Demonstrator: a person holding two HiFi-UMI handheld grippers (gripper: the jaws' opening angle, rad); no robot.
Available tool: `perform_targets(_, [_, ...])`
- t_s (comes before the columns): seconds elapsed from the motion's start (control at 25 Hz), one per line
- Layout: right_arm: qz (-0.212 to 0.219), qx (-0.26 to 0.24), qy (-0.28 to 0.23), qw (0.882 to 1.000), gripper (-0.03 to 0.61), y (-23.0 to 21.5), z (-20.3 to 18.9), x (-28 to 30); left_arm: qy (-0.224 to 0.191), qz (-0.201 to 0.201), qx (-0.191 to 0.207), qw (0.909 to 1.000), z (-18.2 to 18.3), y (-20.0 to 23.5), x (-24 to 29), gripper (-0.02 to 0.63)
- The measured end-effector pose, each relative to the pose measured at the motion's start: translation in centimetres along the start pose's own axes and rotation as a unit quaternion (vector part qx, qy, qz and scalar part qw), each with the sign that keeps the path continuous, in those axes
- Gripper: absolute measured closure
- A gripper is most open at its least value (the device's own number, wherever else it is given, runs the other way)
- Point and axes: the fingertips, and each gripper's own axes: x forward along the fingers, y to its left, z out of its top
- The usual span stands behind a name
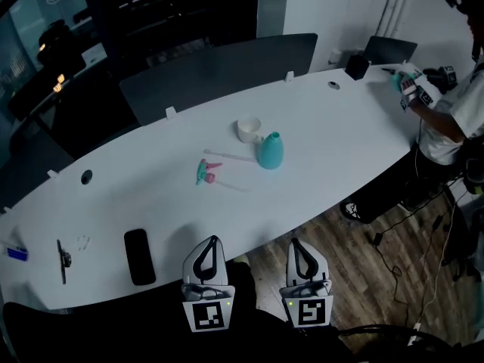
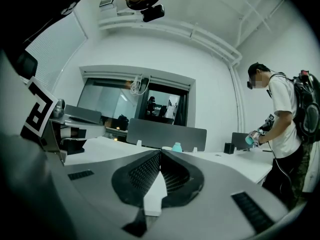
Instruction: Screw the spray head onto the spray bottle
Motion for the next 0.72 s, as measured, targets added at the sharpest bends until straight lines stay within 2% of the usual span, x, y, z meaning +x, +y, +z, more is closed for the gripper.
perform_targets(0.28, [-0.007, 0.01, 0.021, 1.0, 0.574, -2.7, -0.9, 7.0, 0.016, -0.007, -0.002, 0.9998, -0.7, 2.2, 7.6, 0.611])
perform_targets(0.44, [0.012, 0.01, 0.022, 1.0, 0.574, -2.8, -0.7, 11.5, 0.031, -0.004, -0.015, 0.9994, -1.8, 3.5, 11.0, 0.612])
perform_targets(0.52, [0.036, 0.011, 0.027, 0.999, 0.574, -2.2, -1.1, 13.5, 0.036, -0.001, -0.011, 0.9993, -2.4, 4.5, 12.3, 0.611])
perform_targets(0.6, [0.079, 0.014, 0.05, 0.996, 0.572, -0.9, -2.0, 15.5, 0.036, 0.012, -0.008, 0.9993, -2.8, 5.7, 13.3, 0.611])
perform_targets(0.72, [0.155, 0.014, 0.11, 0.982, 0.572, 1.7, -3.9, 18.0, 0.045, 0.038, -0.008, 0.9982, -3.7, 7.6, 13.8, 0.611])
